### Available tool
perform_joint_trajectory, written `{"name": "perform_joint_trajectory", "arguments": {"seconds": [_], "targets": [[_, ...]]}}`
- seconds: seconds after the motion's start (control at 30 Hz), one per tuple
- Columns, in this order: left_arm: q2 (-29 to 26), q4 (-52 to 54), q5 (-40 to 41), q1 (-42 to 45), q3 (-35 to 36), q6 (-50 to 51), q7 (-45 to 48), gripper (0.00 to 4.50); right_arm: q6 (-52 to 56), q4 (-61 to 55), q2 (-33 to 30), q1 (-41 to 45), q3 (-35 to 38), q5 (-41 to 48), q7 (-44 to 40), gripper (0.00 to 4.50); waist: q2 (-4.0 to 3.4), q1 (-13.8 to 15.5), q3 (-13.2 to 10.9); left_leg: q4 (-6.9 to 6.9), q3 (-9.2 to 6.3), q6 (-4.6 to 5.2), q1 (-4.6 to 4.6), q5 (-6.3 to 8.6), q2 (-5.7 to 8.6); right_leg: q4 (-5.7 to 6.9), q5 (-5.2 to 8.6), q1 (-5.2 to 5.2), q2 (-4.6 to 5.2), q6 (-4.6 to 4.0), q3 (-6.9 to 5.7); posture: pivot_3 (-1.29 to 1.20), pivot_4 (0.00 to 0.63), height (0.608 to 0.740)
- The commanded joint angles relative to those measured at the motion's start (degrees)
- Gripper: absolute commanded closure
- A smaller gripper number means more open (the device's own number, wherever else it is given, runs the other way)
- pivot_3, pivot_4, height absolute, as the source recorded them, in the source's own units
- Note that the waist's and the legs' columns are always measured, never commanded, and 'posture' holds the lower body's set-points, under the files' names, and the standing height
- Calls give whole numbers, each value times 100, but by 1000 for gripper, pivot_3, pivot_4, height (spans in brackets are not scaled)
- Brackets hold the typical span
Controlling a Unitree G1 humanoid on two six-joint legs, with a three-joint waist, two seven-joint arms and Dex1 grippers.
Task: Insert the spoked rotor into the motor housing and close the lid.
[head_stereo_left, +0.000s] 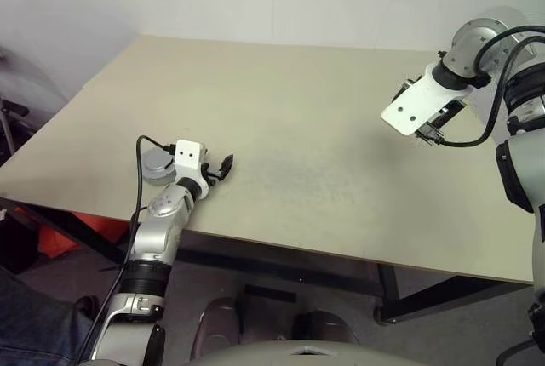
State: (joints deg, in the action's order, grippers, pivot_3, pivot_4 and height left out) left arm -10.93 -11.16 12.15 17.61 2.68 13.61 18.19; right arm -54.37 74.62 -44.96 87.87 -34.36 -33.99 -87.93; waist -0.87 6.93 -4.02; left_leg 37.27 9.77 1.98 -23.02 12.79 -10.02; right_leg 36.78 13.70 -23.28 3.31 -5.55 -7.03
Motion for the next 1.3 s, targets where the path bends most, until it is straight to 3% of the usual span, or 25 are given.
{"name": "perform_joint_trajectory", "arguments": {"seconds": [0.03, 0.13, 0.37, 0.47, 0.57, 0.6, 0.7, 0.77, 1.3], "targets": [[-15, 75, -24, 114, 89, -98, -42, 463, 16, -95, -24, 166, 100, 55, -67, 2409, 0, 0, 0, 0, 0, 0, 0, 0, 0, 0, 0, 0, 0, 0, 0, 0, 0, 740], [-14, 75, -25, 112, 90, -98, -51, 463, 70, -144, 6, 180, 54, -76, 284, 3421, 0, 0, 0, 0, 0, 0, 1, 0, 0, 0, 0, 0, 0, 0, 0, 0, 0, 740], [1, 81, -32, 100, 99, -102, -75, 463, -111, -166, 46, 238, 41, -166, 582, 3421, 0, -1, 0, 0, 0, 0, 0, 0, 0, 0, 0, 0, 0, 0, 0, 0, 0, 740], [5, 72, -31, 97, 112, -111, -77, 463, -154, -102, 107, 283, 148, -17, 333, 3421, 0, -2, 0, 0, 0, 0, 1, 0, 0, 0, 0, 0, 0, 0, 0, 0, 0, 740], [13, 85, -28, 85, 113, -109, -90, 463, -78, -78, 111, 292, 222, 79, 22, 2570, -1, -1, 0, 0, 0, 0, 1, 0, 0, 0, 0, 0, 0, 0, 0, 0, 0, 740], [15, 90, -27, 81, 113, -107, -93, 463, -74, -84, 98, 286, 225, 84, -41, 2570, 0, 2, 0, 0, 0, 0, 0, 0, 0, 0, 0, 0, 0, 0, 0, 0, 0, 740], [18, 98, -25, 70, 111, -102, -94, 463, -48, -95, 24, 243, 176, 28, -224, 1880, 0, 6, 0, 0, 0, 0, -1, 0, 0, 0, 0, 0, 0, 0, 0, 0, 0, 740], [19, 100, -23, 61, 113, -103, -95, 463, 20, -102, -14, 204, 186, 33, -264, 1220, 0, 6, 0, 1, 0, 0, -1, 0, 0, 0, 0, 0, 0, 0, 0, 0, 0, 740], [84, 56, -54, 35, 87, -108, -85, 463, -1144, 252, -431, -229, -737, 91, -457, 1220, -1, 4, 0, 2, 0, 0, 0, 0, 0, 0, 0, 0, 0, 0, 0, 0, 0, 740]]}}
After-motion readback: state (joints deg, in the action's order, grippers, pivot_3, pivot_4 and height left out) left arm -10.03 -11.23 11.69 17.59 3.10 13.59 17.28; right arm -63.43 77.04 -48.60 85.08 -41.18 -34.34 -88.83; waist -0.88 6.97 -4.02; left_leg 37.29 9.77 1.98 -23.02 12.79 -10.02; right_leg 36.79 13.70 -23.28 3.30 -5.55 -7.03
